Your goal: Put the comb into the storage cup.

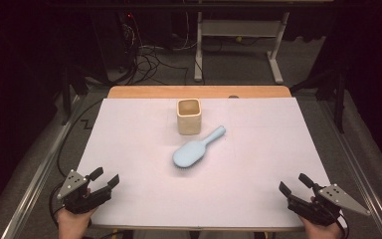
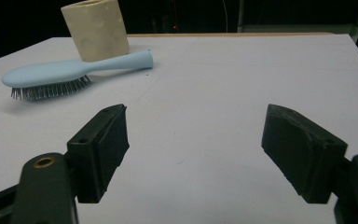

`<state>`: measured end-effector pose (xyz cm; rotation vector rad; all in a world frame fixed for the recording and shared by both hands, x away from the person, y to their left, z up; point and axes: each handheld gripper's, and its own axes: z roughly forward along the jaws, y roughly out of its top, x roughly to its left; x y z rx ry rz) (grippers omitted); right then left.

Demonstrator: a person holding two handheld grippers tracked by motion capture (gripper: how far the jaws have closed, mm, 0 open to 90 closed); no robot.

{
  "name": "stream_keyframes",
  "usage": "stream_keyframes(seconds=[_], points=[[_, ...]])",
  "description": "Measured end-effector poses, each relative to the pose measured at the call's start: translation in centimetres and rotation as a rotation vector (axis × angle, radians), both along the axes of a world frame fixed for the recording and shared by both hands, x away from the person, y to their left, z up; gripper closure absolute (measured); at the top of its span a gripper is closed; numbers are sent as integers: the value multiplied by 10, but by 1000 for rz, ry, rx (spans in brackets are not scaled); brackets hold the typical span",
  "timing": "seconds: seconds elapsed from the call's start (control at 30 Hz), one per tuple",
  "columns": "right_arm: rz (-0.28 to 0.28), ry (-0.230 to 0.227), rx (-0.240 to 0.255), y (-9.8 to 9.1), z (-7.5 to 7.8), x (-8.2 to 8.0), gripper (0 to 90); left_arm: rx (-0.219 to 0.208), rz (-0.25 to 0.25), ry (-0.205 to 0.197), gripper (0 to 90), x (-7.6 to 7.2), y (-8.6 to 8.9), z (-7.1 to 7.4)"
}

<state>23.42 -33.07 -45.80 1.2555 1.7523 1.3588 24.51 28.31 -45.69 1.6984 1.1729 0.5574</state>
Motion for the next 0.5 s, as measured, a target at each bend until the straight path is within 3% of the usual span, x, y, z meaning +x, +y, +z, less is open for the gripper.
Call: stream_keyframes(seconds=[0.5], points=[[-13, 17, 4, 0, 1, 1, 235, 3, -3, 3, 326, 0, -1, 0]])
